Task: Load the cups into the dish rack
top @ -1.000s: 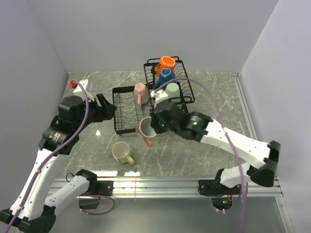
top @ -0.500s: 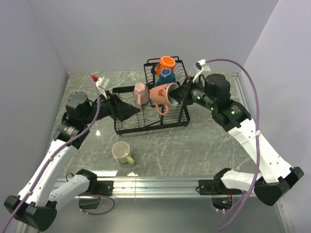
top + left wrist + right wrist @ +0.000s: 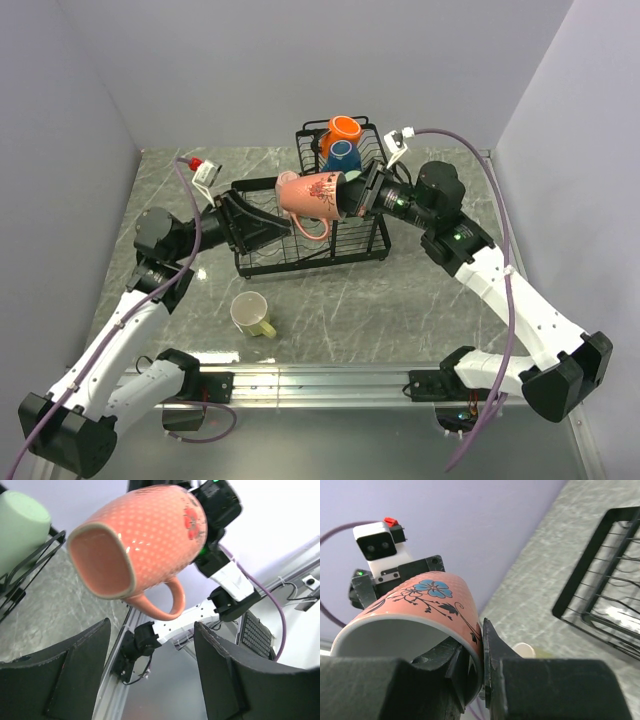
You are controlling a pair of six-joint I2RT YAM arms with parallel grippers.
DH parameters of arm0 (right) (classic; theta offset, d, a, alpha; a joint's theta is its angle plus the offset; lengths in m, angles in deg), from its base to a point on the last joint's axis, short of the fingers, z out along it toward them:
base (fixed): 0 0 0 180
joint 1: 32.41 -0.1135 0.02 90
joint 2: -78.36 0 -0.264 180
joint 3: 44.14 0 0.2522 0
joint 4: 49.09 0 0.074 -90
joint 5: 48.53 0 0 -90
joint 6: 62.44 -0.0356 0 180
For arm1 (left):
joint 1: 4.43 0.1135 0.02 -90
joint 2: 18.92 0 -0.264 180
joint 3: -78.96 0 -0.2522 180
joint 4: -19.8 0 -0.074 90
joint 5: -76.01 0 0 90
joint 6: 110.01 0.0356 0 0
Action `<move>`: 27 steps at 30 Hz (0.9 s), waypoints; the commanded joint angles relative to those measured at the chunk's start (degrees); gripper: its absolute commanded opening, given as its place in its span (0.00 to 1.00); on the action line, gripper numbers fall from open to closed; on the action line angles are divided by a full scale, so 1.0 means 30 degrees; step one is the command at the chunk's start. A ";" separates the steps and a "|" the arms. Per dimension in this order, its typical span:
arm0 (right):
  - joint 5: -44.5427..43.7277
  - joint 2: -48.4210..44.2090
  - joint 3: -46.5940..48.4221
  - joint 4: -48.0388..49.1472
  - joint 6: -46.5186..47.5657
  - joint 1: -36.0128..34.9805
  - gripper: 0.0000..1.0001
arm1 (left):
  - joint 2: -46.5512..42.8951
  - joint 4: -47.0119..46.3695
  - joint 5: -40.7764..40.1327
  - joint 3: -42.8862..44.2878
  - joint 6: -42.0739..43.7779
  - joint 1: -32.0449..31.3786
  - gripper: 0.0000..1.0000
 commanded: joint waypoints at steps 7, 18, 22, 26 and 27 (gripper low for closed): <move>0.0640 -0.0412 -0.1331 0.5850 -0.3198 -0.0455 0.00 | -0.0251 -0.1605 -0.0222 0.0028 -0.0538 -0.0033 0.68; -0.1144 -0.0150 -0.1304 0.5473 -0.2411 -0.2330 0.00 | 0.0890 -0.4029 -0.0402 -0.0178 -0.1941 -0.0267 0.50; -0.2519 -0.0003 -0.1216 0.4887 -0.1619 -0.3326 0.00 | 0.1302 -0.5084 -0.0138 -0.0030 -0.2846 -0.0589 0.47; -0.4070 0.0289 -0.0779 0.3749 -0.0653 -0.4351 0.00 | 0.1537 -0.7338 0.0448 -0.0351 -0.4458 -0.0678 0.48; -0.4425 0.0406 -0.0632 0.3512 -0.0216 -0.4730 0.00 | 0.1653 -0.7836 0.0797 -0.0353 -0.4838 -0.0736 0.48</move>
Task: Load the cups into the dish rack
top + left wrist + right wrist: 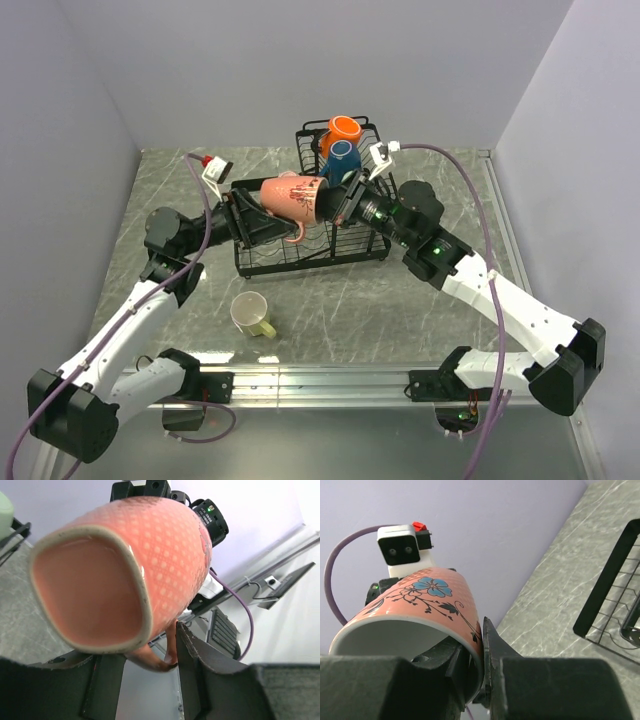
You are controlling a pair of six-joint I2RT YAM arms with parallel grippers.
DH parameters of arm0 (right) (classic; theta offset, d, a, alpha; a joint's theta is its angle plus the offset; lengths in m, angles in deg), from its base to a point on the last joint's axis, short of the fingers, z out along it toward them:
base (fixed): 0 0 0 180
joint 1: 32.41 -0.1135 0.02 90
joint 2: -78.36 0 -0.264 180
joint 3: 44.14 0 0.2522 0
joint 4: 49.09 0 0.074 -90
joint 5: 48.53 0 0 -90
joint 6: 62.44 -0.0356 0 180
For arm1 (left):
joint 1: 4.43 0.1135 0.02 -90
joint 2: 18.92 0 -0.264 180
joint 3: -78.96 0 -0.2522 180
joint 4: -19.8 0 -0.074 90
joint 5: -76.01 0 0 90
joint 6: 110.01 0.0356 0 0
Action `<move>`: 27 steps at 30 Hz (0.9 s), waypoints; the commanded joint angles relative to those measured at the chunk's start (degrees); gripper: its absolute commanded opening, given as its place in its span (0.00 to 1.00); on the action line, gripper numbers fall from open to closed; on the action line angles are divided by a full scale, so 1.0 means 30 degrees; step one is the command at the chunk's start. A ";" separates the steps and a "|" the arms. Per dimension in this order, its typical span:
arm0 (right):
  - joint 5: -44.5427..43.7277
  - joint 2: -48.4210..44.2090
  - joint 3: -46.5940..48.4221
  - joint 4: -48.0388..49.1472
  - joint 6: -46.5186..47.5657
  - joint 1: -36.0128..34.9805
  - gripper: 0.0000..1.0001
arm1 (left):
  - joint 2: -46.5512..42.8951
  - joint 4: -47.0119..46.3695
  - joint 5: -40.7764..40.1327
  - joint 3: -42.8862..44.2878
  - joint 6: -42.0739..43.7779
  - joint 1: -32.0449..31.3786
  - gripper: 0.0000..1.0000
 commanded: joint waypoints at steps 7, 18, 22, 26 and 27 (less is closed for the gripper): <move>-0.2091 0.0964 0.2530 -0.1859 0.3324 -0.2778 0.00 | 0.0365 -0.5173 0.0976 0.0456 -0.2691 -0.0168 0.44; -0.2852 0.1464 0.4024 -0.4524 0.5082 -0.3280 0.19 | 0.0219 0.1435 0.0189 0.2885 0.1804 -0.0051 0.00; -0.4607 0.0937 0.4523 -0.6630 0.5903 -0.3309 0.59 | 0.0366 0.5749 -0.0047 0.4964 0.4803 0.0446 0.00; -0.6075 -0.0232 0.4436 -0.7952 0.6809 -0.3309 0.70 | 0.0395 0.7009 0.0100 0.5407 0.5742 0.1353 0.00; -0.6338 -0.0439 0.4378 -0.8187 0.6899 -0.3280 0.71 | 0.0395 0.7390 -0.0016 0.5553 0.6267 0.1501 0.00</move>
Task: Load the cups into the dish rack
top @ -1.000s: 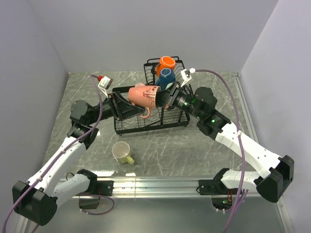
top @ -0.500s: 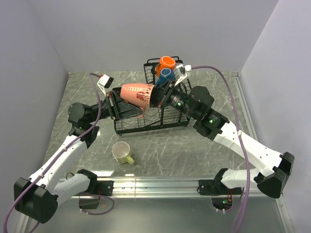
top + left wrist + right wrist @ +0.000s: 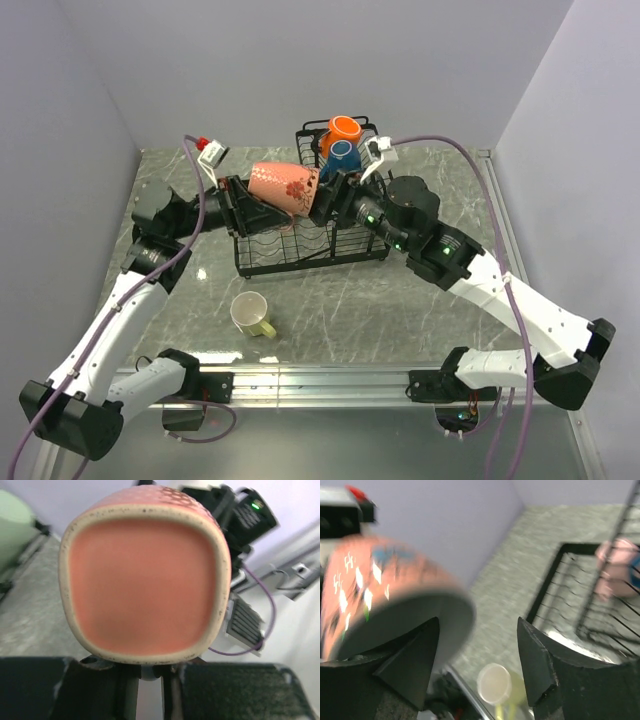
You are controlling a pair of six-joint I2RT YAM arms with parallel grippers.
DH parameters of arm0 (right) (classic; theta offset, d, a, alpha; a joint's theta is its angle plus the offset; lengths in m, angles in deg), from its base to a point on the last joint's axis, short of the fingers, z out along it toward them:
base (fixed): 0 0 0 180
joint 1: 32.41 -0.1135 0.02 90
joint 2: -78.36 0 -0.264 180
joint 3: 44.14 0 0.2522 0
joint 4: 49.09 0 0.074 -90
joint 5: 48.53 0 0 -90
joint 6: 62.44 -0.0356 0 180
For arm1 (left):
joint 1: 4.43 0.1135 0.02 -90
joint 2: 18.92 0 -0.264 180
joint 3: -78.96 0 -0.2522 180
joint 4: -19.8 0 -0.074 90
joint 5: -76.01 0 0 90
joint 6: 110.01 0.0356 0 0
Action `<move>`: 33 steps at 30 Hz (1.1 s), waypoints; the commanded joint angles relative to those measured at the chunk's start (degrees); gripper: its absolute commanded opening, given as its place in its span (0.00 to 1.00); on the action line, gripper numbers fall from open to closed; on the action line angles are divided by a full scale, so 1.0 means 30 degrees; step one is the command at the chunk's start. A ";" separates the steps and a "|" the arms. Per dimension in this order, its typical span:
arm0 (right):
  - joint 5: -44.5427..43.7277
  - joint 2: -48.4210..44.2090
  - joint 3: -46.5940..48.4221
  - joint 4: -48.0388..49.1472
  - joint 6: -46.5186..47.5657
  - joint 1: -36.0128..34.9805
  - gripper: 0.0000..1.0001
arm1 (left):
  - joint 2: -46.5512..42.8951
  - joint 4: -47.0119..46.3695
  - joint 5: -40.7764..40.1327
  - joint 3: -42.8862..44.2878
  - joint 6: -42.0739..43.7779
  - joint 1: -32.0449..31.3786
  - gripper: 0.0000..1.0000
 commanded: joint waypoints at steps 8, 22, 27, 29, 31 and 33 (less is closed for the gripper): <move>-0.3328 -0.3540 -0.0808 -0.4394 0.1964 -0.0533 0.74 | 0.1067 0.4603 -0.2737 0.3245 0.5756 0.1886 0.00; -0.5265 -0.7028 -0.2389 -0.7118 0.2024 -0.0181 0.75 | 0.4789 1.2190 -1.0319 0.7025 1.1472 0.2707 0.00; -0.5294 -0.7908 -0.3092 -0.7997 0.1614 -0.0210 0.75 | 0.6605 1.4153 -1.5350 0.7582 1.2880 0.2766 0.00; -0.5352 -0.8290 -0.3298 -0.8291 0.1438 -0.0210 0.75 | 0.7367 1.4801 -1.6851 0.7467 1.3261 0.2737 0.00; -0.5411 -0.8669 -0.3591 -0.8643 0.1233 -0.0181 0.75 | 0.7807 1.4861 -1.8087 0.6882 1.3233 0.2737 0.00; -0.5470 -0.8875 -0.3854 -0.8906 0.1115 -0.0181 0.75 | 0.8713 1.4773 -1.8441 0.6443 1.3321 0.2620 0.00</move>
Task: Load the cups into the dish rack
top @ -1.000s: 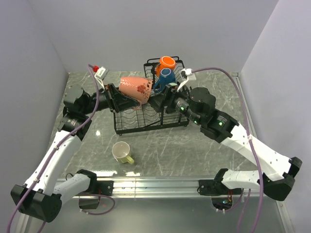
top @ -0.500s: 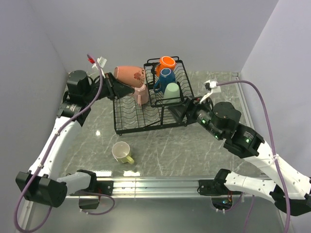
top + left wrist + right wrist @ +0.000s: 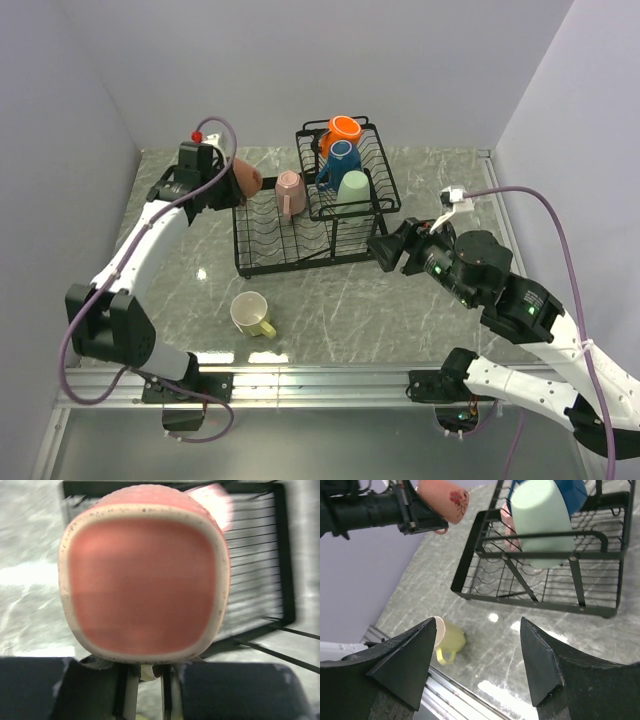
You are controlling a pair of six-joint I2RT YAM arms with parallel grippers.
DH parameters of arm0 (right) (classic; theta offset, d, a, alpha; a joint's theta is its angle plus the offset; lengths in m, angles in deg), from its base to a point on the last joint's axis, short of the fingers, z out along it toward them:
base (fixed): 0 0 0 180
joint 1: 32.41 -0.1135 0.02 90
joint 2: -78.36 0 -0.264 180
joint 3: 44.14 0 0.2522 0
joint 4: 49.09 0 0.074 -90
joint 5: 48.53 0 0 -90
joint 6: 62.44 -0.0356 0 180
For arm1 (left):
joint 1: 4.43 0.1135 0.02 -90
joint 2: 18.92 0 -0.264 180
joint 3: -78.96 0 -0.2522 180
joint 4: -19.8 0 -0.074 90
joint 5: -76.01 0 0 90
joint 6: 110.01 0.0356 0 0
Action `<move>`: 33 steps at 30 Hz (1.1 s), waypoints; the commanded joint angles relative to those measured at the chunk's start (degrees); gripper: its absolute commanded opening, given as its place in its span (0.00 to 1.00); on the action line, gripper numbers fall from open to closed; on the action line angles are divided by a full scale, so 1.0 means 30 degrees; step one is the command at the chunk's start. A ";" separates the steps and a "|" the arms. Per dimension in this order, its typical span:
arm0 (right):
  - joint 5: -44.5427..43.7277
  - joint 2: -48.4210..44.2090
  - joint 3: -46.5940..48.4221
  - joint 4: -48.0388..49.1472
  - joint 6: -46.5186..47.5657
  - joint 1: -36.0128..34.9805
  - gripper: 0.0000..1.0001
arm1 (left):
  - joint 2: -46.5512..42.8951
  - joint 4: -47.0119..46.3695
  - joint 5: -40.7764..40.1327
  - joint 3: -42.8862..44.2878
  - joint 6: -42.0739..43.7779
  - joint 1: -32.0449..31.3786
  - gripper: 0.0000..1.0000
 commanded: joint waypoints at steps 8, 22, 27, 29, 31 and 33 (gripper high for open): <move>-0.0516 -0.0732 -0.0220 -0.1364 -0.0643 0.0089 0.74 | 0.3998 -0.0943 -0.3802 0.0789 0.0286 -0.0895 0.00; -0.1189 -0.1523 -0.0102 -0.2799 -0.1375 0.0089 0.74 | 0.9037 -0.0447 -0.6119 0.4334 0.0283 -0.1980 0.00; -0.1569 -0.1787 -0.0190 -0.3005 -0.1551 0.0089 0.74 | 0.9305 -0.0415 -0.6384 0.4484 0.0605 -0.2009 0.04; -0.1628 -0.1875 -0.0249 -0.3034 -0.1580 0.0118 0.74 | 0.9363 -0.0330 -0.6530 0.4394 0.0664 -0.2009 0.15; -0.1629 -0.1875 -0.0336 -0.3063 -0.1639 0.0089 0.74 | 0.9392 -0.0183 -0.6501 0.4365 0.0781 -0.2009 0.32; -0.1629 -0.1875 -0.0366 -0.3005 -0.1610 0.0118 0.74 | 0.9306 -0.0385 -0.6150 0.4044 0.0840 -0.1980 0.54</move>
